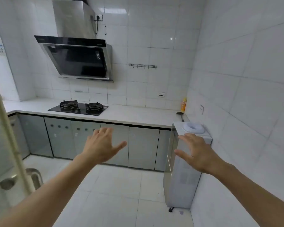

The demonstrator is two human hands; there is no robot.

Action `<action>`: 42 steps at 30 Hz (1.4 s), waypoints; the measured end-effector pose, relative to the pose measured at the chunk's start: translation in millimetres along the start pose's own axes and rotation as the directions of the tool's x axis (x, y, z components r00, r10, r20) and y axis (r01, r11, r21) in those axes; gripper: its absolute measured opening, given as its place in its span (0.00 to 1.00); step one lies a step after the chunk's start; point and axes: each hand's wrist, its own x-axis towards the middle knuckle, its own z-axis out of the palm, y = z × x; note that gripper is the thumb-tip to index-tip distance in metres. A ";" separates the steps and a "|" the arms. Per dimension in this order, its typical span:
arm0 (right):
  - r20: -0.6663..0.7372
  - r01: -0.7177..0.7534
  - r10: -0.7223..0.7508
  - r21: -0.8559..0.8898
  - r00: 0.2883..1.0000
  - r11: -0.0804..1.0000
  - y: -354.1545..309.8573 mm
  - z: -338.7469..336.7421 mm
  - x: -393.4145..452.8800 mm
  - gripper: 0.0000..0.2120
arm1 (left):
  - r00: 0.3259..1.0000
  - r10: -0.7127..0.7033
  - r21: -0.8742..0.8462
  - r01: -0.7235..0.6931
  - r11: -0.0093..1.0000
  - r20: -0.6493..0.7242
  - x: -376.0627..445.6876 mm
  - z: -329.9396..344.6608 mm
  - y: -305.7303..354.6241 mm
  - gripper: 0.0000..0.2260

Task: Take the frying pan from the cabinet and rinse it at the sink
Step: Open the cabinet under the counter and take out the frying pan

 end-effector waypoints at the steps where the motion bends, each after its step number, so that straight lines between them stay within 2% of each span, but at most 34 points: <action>1: 0.005 -0.005 0.005 0.014 1.000 1.000 4.7 2.9 6.0 0.43 | 1.000 -0.006 -0.010 0.006 1.000 0.010 5.4 5.7 1.8 0.39; 3: 0.005 -0.019 0.019 0.007 1.000 1.000 16.5 10.3 20.7 0.39 | 1.000 -0.013 -0.018 0.013 1.000 0.018 18.4 22.0 5.1 0.38; 6: 0.015 -0.016 0.016 0.028 1.000 0.999 38.2 25.2 48.9 0.45 | 0.998 -0.026 -0.009 0.026 1.000 0.063 44.0 44.7 12.6 0.40; 9: 0.013 0.001 -0.002 0.038 1.000 0.999 64.4 38.9 82.9 0.41 | 0.996 -0.052 0.038 0.050 0.998 0.066 79.0 59.1 23.6 0.39; 13: -0.002 0.003 -0.003 0.111 1.000 0.994 106.5 51.8 139.9 0.56 | 0.995 -0.090 0.062 0.087 0.994 0.049 129.7 76.3 44.4 0.38; 15: 0.005 -0.012 0.011 0.150 1.000 0.989 124.2 55.7 166.8 0.58 | 0.993 -0.106 0.067 0.101 0.993 0.062 153.3 83.8 54.4 0.38; 17: 0.041 -0.011 0.004 0.170 0.999 0.985 134.1 58.7 190.6 0.53 | 0.991 -0.121 0.063 0.117 0.991 0.063 174.7 92.2 60.0 0.38; 20: 0.093 0.029 -0.040 0.119 0.995 0.993 140.1 66.3 225.2 0.38 | 0.985 -0.151 0.036 0.148 0.988 0.088 205.2 106.3 61.0 0.37; 22: 0.101 0.059 -0.069 0.095 0.993 0.994 143.3 77.2 250.9 0.34 | 0.979 -0.168 0.013 0.168 0.986 0.112 224.1 118.8 55.6 0.36; 31: 0.184 0.055 -0.083 0.150 0.980 0.987 124.7 140.8 375.9 0.33 | 0.968 -0.187 -0.018 0.193 0.981 0.166 317.9 192.8 -11.6 0.36; 40: 0.232 0.030 -0.058 0.122 0.971 0.992 68.3 191.8 512.6 0.43 | 0.976 -0.167 -0.004 0.170 0.986 0.142 433.5 225.7 -112.9 0.36; 42: 0.248 0.040 -0.074 0.140 0.966 0.989 57.9 206.2 537.3 0.39 | 0.969 -0.182 -0.007 0.185 0.983 0.168 450.2 235.5 -129.0 0.37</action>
